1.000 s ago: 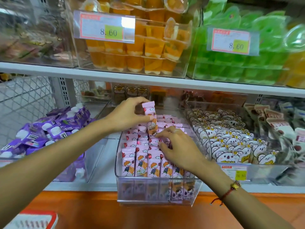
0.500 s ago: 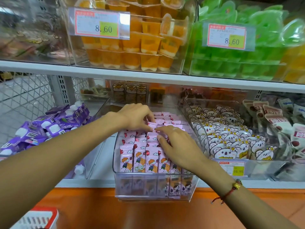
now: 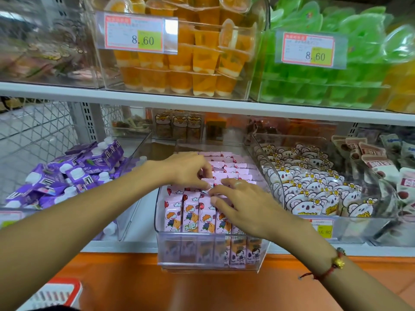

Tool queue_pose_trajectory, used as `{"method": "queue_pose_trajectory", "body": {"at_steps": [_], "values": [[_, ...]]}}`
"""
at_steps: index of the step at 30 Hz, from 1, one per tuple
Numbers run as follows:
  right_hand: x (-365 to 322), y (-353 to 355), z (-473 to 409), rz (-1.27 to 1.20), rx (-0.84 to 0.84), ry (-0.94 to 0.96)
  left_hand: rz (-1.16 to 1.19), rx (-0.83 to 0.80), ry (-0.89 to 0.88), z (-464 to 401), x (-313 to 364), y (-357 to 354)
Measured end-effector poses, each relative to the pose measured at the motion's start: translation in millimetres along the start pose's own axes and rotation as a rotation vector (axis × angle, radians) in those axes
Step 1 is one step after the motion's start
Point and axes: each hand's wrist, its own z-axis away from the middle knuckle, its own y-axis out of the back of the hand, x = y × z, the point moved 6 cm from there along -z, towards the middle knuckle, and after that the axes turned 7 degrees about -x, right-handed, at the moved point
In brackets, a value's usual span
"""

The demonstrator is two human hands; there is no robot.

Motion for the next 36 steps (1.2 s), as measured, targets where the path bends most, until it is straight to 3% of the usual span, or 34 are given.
{"method": "queue_pose_trajectory", "body": {"at_steps": [4,9,13,16,18,20,24,27,31,36], "values": [[0,-2,-1,-0.008,-0.003,0.005,0.268,0.222,0.067,10,-7,15],[3,1,-1,-0.031,0.029,0.016,0.746,0.684,0.184,45,-18,33],[3,5,-4,-0.12,0.097,0.018,0.843,1.091,0.179,90,-12,31],[4,17,-3,-0.339,0.248,-0.043,0.952,1.226,0.113,111,-2,27],[-1,27,-1,-0.548,0.328,-0.038,0.975,1.23,0.087,117,7,23],[-16,30,-2,-0.731,0.287,0.035,0.994,1.218,0.05,121,16,21],[-44,31,-1,-0.748,0.222,0.148,1.026,1.173,-0.043,121,28,22],[-33,33,-4,-0.871,0.295,0.057,1.091,1.091,-0.077,114,30,17],[-13,23,-7,-1.378,0.269,-0.141,0.974,0.915,-0.025,104,30,2],[-17,23,-5,-1.489,0.277,-0.095,0.763,0.791,0.049,94,30,-11]]}}
